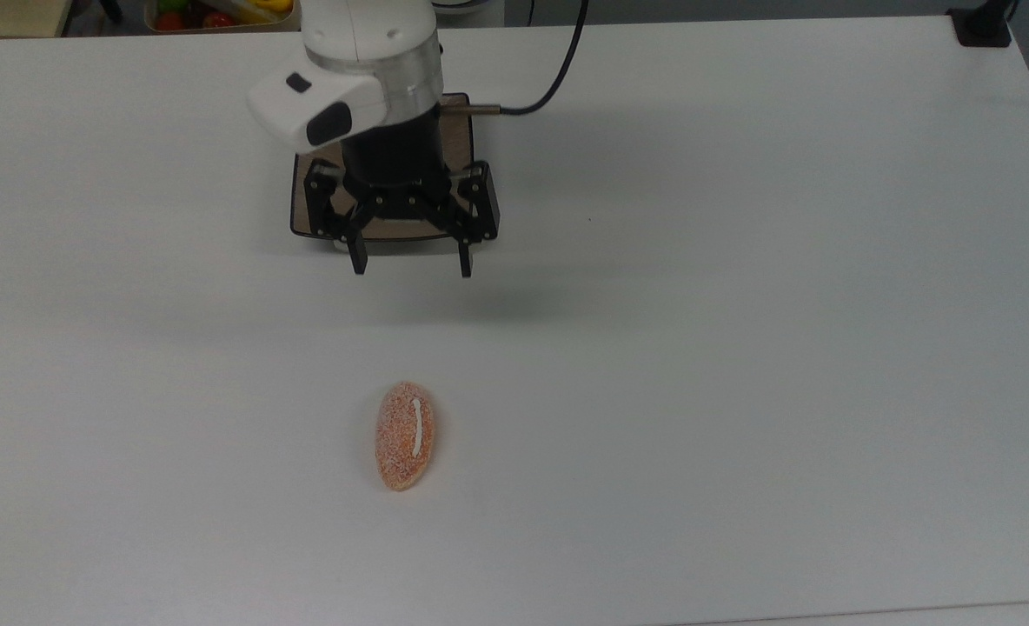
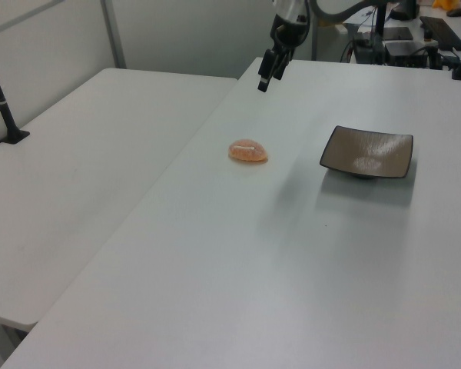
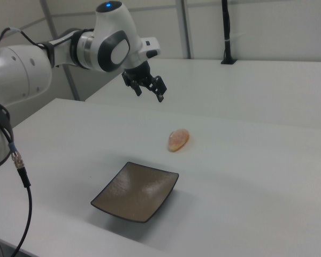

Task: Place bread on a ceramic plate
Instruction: 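Move the open gripper over the bread roll and lower it, then close the gripper around the bread roll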

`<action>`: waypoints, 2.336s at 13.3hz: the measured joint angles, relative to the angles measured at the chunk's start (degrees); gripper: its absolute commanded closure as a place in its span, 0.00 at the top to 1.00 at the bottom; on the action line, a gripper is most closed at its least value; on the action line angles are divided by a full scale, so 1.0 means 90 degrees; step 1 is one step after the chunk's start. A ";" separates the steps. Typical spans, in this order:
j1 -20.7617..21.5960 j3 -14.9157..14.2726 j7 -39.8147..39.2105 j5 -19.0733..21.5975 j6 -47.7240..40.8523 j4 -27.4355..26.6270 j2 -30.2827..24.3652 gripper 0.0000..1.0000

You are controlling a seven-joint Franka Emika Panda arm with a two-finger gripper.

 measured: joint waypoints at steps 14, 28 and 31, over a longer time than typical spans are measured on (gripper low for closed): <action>-0.0133 -0.0011 0.0172 -0.0218 0.2487 0.0232 0.1816 1.00; -0.0089 0.0036 0.0972 -0.1453 0.2948 0.0397 0.2582 0.74; -0.0086 0.0093 0.1071 -0.1635 0.2948 0.0397 0.2592 0.35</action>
